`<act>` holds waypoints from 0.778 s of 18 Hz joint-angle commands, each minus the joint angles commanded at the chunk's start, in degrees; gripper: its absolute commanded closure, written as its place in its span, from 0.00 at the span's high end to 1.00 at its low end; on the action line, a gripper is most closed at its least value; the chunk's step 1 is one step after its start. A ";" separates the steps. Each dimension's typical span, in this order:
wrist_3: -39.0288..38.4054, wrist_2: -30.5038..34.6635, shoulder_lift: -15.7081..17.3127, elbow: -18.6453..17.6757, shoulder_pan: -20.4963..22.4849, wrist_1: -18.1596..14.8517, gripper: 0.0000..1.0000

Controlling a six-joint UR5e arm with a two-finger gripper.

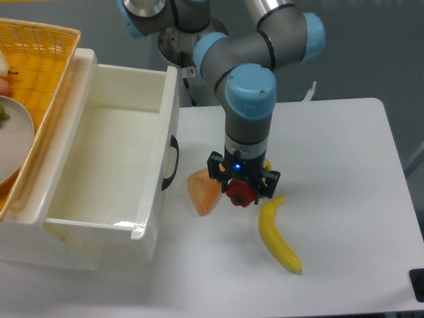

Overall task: Pick up the red pepper
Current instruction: 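Lift the gripped red pepper up off the table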

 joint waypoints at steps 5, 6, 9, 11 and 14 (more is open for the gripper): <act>13.00 2.80 0.88 0.00 0.00 -2.63 0.52; 14.24 3.60 0.88 -0.09 -0.09 -2.98 0.52; 17.06 3.95 0.88 -0.44 -0.53 -2.99 0.52; 17.15 4.65 0.88 -0.53 -0.61 -3.08 0.52; 17.59 4.75 0.97 -0.70 -0.61 -3.16 0.52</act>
